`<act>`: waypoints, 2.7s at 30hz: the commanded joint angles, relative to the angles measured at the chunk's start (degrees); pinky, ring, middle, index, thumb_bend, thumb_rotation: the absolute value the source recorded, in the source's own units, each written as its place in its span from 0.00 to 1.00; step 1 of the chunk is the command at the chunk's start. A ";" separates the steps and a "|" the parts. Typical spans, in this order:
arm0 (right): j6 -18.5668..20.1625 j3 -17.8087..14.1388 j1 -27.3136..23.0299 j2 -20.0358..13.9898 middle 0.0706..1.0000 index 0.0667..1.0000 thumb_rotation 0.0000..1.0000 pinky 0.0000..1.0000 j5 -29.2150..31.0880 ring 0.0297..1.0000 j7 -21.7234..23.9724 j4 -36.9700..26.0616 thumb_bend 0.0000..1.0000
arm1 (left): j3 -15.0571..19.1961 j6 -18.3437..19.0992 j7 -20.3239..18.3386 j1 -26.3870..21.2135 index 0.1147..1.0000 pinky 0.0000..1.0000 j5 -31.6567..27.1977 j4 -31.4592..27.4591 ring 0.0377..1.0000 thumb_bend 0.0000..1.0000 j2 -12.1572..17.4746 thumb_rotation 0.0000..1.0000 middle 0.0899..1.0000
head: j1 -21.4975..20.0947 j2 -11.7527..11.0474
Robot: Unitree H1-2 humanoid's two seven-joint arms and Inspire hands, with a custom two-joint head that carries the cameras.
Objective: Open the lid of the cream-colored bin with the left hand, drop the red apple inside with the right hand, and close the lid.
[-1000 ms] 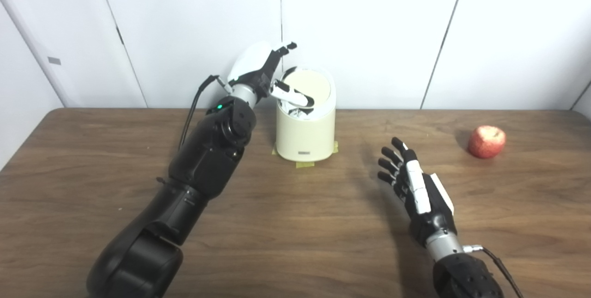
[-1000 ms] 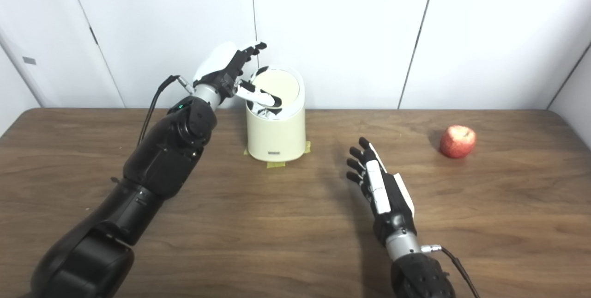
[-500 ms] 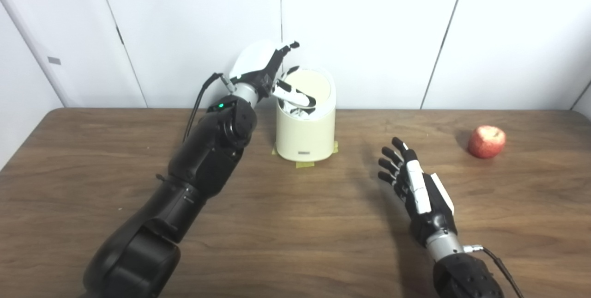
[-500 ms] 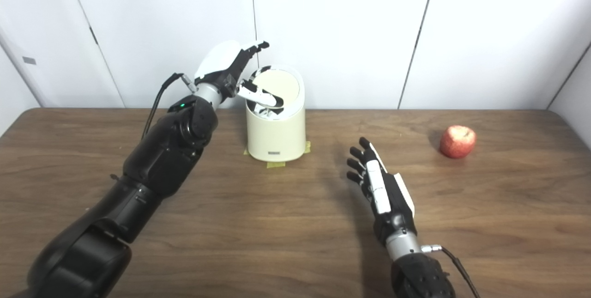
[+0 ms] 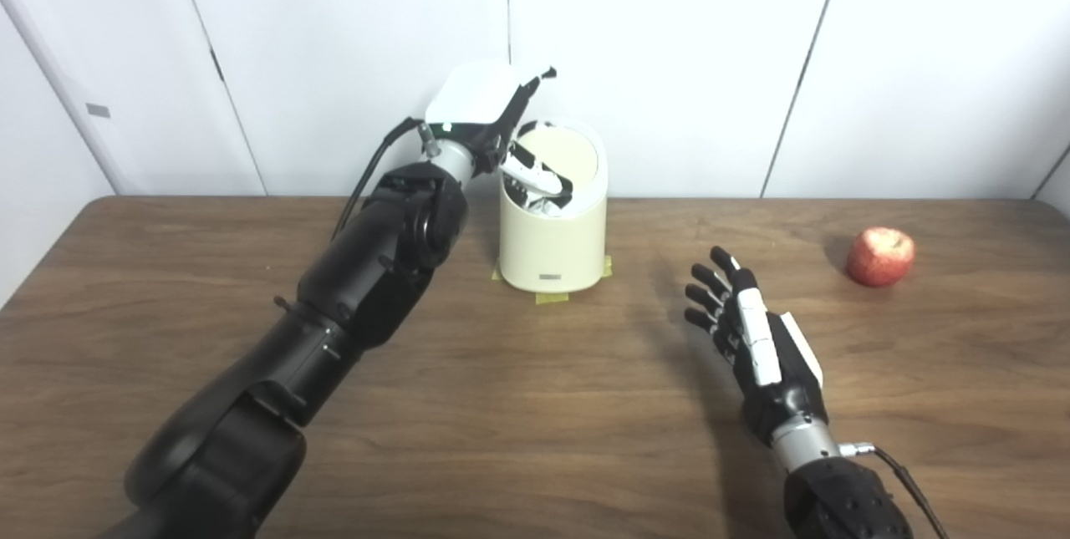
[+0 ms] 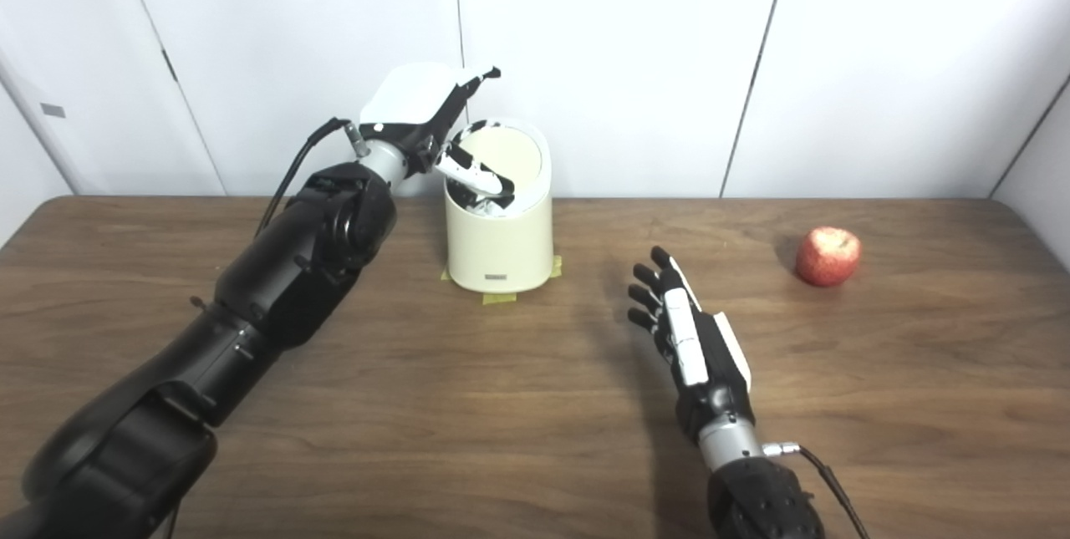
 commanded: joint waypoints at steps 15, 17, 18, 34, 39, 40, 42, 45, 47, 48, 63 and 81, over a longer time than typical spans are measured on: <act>-0.61 -1.08 -1.59 0.05 0.91 0.95 1.00 0.86 1.08 0.90 -0.07 -3.25 0.50 | 20.84 -0.48 8.37 5.26 0.76 0.64 -15.44 -14.06 0.73 0.64 -7.46 0.06 0.74 | -0.15 0.42; -0.42 -1.31 -1.64 -0.12 0.91 0.95 1.00 0.87 1.34 0.90 0.10 -3.33 0.50 | 23.74 0.75 8.36 6.27 0.75 0.64 -18.26 -18.20 0.73 0.58 -8.83 0.10 0.73 | -0.21 0.52; -0.22 -1.42 -1.68 -0.16 0.91 0.95 1.00 0.87 1.49 0.90 0.13 -3.40 0.50 | 24.76 1.27 8.06 6.72 0.75 0.63 -19.44 -20.04 0.72 0.56 -9.24 0.11 0.73 | -0.28 0.50; -0.28 -3.12 -1.95 -2.46 0.92 0.93 0.76 0.81 1.12 0.89 -0.51 -4.96 0.50 | 29.41 11.31 3.27 24.49 0.80 0.73 -29.98 -45.17 0.78 0.39 -8.76 0.56 0.79 | -1.31 1.23; 0.03 -4.38 -2.53 -4.25 0.91 0.92 0.54 0.77 0.49 0.86 -0.81 -6.20 0.51 | 31.00 11.85 1.98 30.22 0.81 0.74 -33.44 -48.20 0.78 0.34 -7.59 0.58 0.80 | -3.07 1.37; -0.24 -4.76 -2.83 -4.90 0.91 0.92 0.49 0.76 0.41 0.86 -0.68 -6.12 0.55 | 31.60 12.20 1.83 31.11 0.81 0.75 -34.57 -48.43 0.78 0.34 -7.56 0.61 0.80 | -3.62 1.33; -0.84 -5.00 -3.38 -6.55 0.89 0.90 0.44 0.74 -1.21 0.83 -0.78 -5.68 0.62 | 32.82 13.16 1.60 32.86 0.81 0.77 -36.69 -48.86 0.80 0.34 -7.83 0.72 0.81 | -4.88 1.32; -1.65 -5.62 -3.96 -8.67 0.88 0.90 0.36 0.73 -2.63 0.82 -1.15 -4.72 0.66 | 34.36 14.04 1.94 35.36 0.82 0.80 -38.97 -49.30 0.83 0.36 -8.72 0.88 0.83 | -7.13 1.29; -2.39 -5.73 -4.32 -10.31 0.87 0.89 0.37 0.76 -5.42 0.82 -2.16 -3.79 0.71 | 35.51 14.13 1.73 37.08 0.83 0.82 -40.49 -49.42 0.84 0.36 -8.76 0.96 0.84 | -10.19 1.17; -2.56 -5.84 -4.52 -11.02 0.86 0.89 0.38 0.80 -6.68 0.83 -2.64 -3.45 0.74 | 36.05 14.14 1.56 37.76 0.84 0.84 -41.30 -49.38 0.85 0.37 -8.57 0.98 0.84 | -10.87 1.15; 5.84 -7.35 -10.07 -21.03 0.85 0.86 0.09 0.70 -17.01 0.80 -1.75 -7.46 0.83 | 39.28 14.15 1.10 41.54 0.88 0.88 -48.84 -49.08 0.87 0.31 -5.03 1.00 0.88 | -19.16 0.68; 8.58 3.21 -19.81 -34.08 0.88 0.85 0.05 0.81 -37.51 0.88 4.28 0.82 0.93 | 38.88 14.19 1.68 42.82 0.89 0.88 -52.21 -50.62 0.88 0.30 -2.12 0.97 0.89 | -20.64 0.78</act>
